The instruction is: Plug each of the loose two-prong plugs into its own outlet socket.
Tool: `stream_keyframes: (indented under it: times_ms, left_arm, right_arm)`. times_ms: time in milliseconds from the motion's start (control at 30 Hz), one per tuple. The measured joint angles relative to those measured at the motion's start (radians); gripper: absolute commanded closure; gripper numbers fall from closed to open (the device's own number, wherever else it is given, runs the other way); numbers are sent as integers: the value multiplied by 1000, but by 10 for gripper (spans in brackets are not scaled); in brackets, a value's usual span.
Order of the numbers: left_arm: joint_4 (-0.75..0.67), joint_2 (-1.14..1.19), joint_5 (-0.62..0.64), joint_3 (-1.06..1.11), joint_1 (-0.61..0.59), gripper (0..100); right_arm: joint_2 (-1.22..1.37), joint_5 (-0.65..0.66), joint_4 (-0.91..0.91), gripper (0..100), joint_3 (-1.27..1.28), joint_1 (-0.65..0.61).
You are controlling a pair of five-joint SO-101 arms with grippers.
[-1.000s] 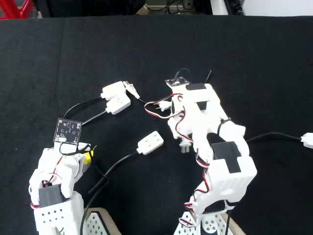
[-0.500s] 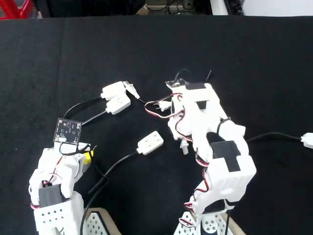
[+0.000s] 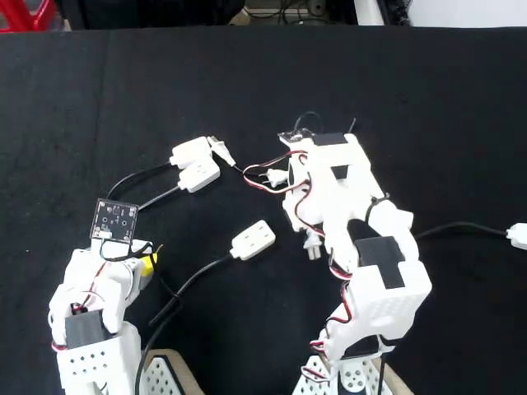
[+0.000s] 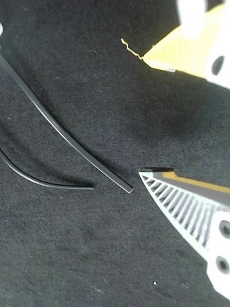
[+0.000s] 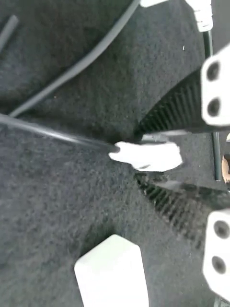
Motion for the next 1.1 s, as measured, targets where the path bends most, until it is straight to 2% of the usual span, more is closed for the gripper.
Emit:
stream_keyframes:
  times_ms: [167,733,867,1100]
  left_arm:
    - [0,0,0,0,0,676]
    - [0,0,0,0,0,676]
    - [0,0,0,0,0,676]
    - [0,0,0,0,0,676]
  right_arm:
    - [0,0,0,977,0,0]
    - [-14,0,35,987,-8,0]
    - [-126,0,86,987,-8,0]
    - [-465,0,120,987,54,0]
